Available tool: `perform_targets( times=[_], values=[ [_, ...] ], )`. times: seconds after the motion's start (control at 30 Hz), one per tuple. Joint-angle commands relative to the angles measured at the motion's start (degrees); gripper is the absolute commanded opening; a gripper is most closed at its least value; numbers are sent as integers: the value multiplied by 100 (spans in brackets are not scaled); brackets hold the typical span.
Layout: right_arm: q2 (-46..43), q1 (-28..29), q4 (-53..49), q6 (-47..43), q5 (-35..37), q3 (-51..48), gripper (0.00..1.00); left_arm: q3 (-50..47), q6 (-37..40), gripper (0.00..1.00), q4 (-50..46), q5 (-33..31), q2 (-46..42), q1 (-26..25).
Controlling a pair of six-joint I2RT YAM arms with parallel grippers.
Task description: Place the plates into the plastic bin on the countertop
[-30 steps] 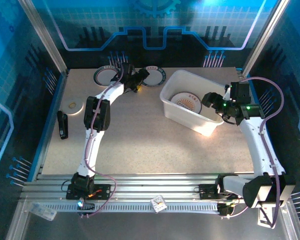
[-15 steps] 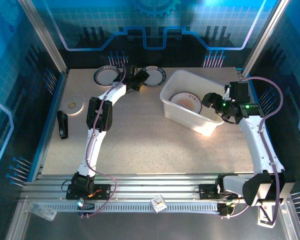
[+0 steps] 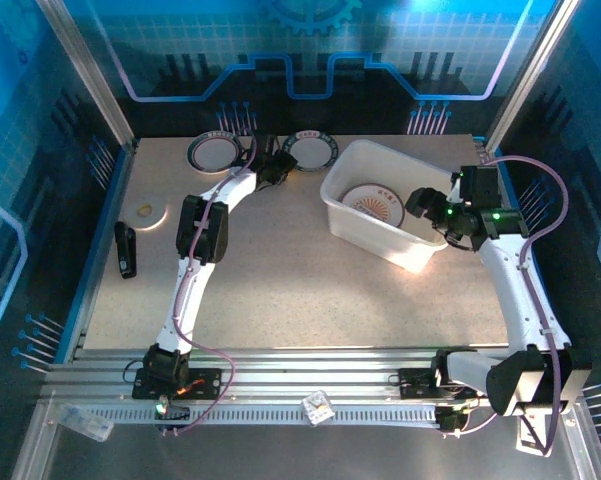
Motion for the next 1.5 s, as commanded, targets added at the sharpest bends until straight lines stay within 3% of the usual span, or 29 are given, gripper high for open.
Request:
perform_targets(
  times=[0.0,0.27,0.73,1.07,1.47],
  values=[
    [-133,57,4,-91,-73,-129,82,-306,31,17,228,111,-152,-41],
    [-362,27,96,-57,-123,-327,82,-1326,97,0,1042,183,-871,-42],
    [-971,27,305,88,-265,-707,82,-3501,361,0,1948,615,-2775,29],
    [-1412,206,558,288,-381,-1039,81,-5623,890,0,1746,1162,-4820,229],
    [-1037,978,1002,322,-863,-834,81,-6685,1559,0,841,1586,-6829,381]
  ],
)
